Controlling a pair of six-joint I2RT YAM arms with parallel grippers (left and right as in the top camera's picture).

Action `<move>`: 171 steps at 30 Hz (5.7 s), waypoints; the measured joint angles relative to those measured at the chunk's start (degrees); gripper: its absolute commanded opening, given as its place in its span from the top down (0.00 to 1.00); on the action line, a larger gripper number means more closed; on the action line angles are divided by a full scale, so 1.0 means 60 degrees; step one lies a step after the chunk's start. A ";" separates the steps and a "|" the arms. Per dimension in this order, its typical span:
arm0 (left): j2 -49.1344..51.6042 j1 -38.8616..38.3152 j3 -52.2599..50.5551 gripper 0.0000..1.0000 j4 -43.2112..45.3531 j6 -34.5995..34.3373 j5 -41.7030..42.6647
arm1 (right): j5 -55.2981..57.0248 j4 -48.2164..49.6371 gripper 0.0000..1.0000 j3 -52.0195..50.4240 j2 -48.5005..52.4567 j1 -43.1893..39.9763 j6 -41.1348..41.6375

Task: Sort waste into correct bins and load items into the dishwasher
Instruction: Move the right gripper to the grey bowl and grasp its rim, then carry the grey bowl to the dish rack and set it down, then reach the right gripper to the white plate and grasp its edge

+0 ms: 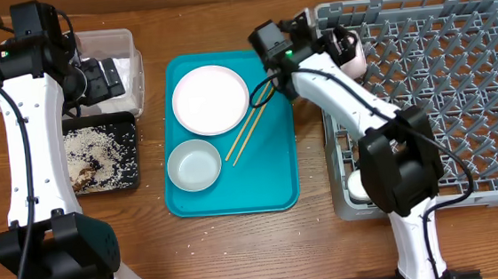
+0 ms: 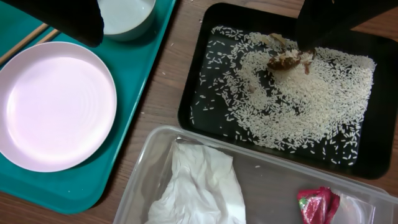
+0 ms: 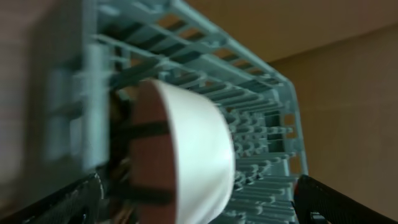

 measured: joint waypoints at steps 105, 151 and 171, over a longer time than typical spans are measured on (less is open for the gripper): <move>0.0000 0.0000 0.0000 0.00 0.0029 0.0004 -0.0033 | 0.1916 -0.1698 0.37 -0.5610 -0.3359 0.0146 0.7045; 0.0000 0.0000 0.0000 0.00 0.0029 0.0004 -0.0033 | -0.9490 0.4524 0.31 -0.3490 -0.1024 0.1574 0.6000; 0.0000 0.0000 0.0000 0.00 0.0029 0.0004 -0.0033 | -0.9876 0.5031 0.96 -0.3468 -0.0353 0.1570 0.6135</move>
